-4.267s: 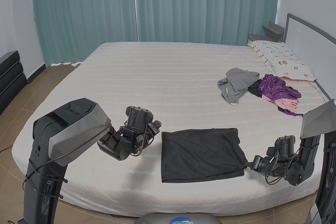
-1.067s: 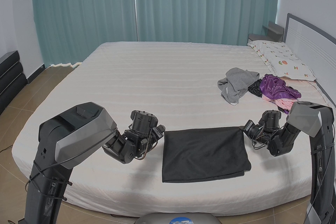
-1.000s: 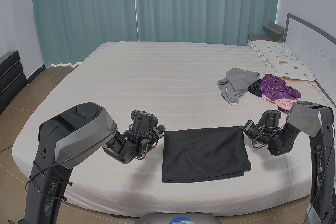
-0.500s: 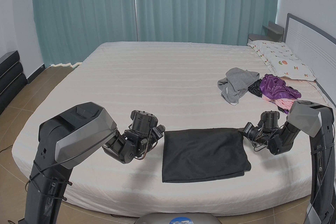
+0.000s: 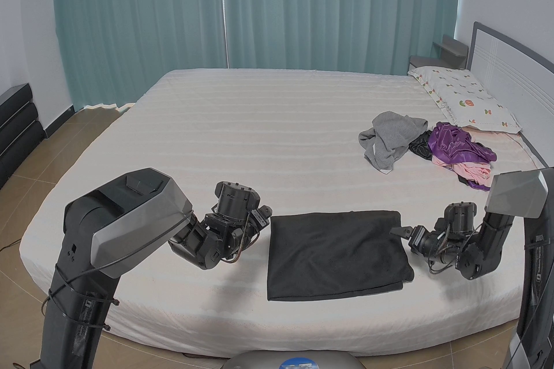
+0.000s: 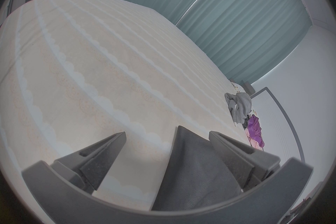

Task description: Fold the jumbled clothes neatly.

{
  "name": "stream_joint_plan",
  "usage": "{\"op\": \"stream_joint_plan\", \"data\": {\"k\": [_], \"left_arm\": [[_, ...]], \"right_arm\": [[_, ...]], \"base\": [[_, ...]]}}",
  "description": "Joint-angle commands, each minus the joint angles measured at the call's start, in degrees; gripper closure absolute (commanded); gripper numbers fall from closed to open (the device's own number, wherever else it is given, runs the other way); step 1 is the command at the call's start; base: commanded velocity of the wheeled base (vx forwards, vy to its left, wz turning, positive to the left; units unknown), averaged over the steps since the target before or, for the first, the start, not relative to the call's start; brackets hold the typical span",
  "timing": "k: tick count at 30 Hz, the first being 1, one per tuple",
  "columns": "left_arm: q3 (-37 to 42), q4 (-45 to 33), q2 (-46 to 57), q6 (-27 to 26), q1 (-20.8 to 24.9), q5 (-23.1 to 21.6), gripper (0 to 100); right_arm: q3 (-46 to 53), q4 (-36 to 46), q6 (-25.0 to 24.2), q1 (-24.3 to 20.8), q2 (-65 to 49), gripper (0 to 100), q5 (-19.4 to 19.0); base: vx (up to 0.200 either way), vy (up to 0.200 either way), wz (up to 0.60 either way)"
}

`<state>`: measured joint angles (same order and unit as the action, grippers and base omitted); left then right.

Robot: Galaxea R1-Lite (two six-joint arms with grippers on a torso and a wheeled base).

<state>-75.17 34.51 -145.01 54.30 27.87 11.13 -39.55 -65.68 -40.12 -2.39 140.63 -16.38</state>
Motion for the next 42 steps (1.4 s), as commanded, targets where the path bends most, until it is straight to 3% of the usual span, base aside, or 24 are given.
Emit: {"op": "stream_joint_plan", "data": {"k": [1, 11, 12, 17, 28, 33, 41, 42], "left_arm": [[-0.86, -0.06, -0.63, -0.24, -0.27, 0.03, 0], [-0.86, -0.06, -0.89, -0.42, -0.09, 0.12, 0], [-0.86, -0.06, -0.89, -0.51, -0.09, 0.12, 0], [-0.86, -0.06, -0.89, -0.60, -0.09, 0.12, 0], [-0.86, -0.15, -0.89, -0.60, -0.09, 0.12, 0], [-0.86, -0.06, -0.89, -0.60, -0.09, 0.12, 0], [-0.86, -0.15, -0.89, -0.60, -0.09, 0.12, 0], [-0.86, -0.15, -0.89, -0.60, -0.09, 0.12, 0]], "right_arm": [[17.75, -8.32, 4.26, -0.69, -7.30, 0, -5.24], [18.80, -7.97, 6.37, -1.83, -6.69, 0, -4.97], [18.98, -7.88, 6.98, -1.65, -6.60, 100, -4.89], [21.00, -6.48, 14.81, 0.02, -5.89, 100, -4.53], [21.97, -6.39, 16.74, 0.98, -6.60, 100, -3.48], [22.58, -6.39, 20.43, 2.57, -6.25, 100, -3.57], [22.50, -6.48, 20.78, 2.21, -5.72, 100, -3.48], [22.50, -6.48, 20.78, 2.21, -5.72, 0, -3.57]], "base": [[0.000, 0.000, 0.00], [0.000, 0.000, 0.00], [0.000, 0.000, 0.00], [0.000, 0.000, 0.00], [0.000, 0.000, 0.00], [0.000, 0.000, 0.00], [0.000, 0.000, 0.00], [0.000, 0.000, 0.00]]}}
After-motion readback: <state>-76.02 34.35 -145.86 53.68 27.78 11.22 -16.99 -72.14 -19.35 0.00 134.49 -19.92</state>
